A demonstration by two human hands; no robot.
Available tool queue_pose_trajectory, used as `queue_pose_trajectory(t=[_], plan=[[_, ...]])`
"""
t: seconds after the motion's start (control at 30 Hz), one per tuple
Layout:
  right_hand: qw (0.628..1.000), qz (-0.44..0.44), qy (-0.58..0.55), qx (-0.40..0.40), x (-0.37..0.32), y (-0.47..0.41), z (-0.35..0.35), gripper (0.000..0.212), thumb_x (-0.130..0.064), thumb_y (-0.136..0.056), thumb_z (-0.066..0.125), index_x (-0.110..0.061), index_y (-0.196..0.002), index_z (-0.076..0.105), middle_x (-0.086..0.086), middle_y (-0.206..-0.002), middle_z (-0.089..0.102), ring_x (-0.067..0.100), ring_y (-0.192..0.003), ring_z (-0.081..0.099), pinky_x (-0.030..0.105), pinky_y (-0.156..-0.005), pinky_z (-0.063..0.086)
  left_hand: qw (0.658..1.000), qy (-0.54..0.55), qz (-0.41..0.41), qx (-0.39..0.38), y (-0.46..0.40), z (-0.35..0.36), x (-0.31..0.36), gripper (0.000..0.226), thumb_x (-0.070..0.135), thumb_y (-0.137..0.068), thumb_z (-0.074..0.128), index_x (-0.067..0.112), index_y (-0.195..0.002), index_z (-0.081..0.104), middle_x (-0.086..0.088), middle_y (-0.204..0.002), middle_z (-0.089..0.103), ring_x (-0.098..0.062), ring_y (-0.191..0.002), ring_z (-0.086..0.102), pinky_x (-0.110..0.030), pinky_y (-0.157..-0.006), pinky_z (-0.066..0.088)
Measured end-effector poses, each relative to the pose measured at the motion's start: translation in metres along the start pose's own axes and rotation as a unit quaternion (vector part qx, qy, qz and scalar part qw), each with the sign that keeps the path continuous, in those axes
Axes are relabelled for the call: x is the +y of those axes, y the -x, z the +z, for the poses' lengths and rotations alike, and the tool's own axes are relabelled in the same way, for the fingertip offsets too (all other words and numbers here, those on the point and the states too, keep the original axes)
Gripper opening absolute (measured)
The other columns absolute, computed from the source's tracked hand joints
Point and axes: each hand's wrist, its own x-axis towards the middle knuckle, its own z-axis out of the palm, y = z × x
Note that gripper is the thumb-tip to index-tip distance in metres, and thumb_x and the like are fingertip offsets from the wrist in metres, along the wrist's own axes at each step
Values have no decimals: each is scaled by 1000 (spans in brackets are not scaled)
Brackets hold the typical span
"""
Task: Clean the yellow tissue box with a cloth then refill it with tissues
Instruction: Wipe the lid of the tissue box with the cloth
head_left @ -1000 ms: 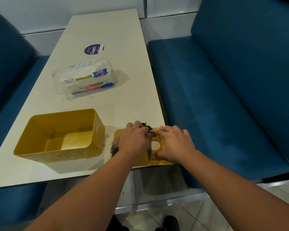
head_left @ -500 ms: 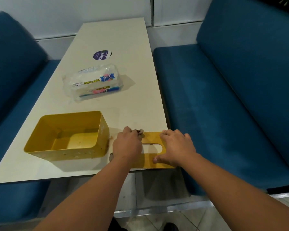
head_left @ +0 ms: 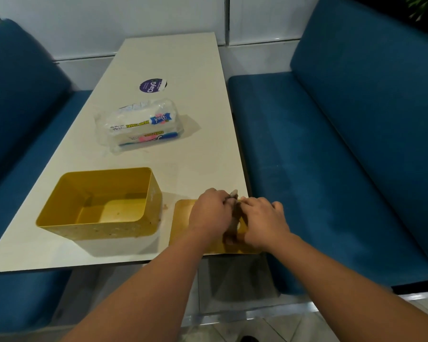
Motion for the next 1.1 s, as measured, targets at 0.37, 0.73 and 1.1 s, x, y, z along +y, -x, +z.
queue_pose_trajectory(t=[0.37,0.73,1.1], plan=[[907,-13,-393,151,-12,1,-40,69,-40,-86,67,-26,-144,35,-8,-133,43,7,-113,45,27,-94,41,807,557,-166,-103,-1,-50,48,36,40,-100,42,19,-92,70,-4,-95,74,-20,-95,68,-37,-86,55],[968,59,-154,188,37,-1,-30,45,-45,-94,50,-37,-138,42,-6,-110,48,16,-90,52,30,-67,43,969,-197,103,-107,18,-4,-64,80,69,-86,40,25,-151,21,4,-161,8,-20,-148,-1,-43,-120,6],[992,12,-27,126,7,-17,13,29,-34,-95,49,-29,-122,57,-4,-114,47,17,-94,46,31,-62,41,972,-183,106,-105,16,6,-77,88,72,-86,37,24,-154,7,7,-161,-6,-14,-146,-16,-41,-120,-4]])
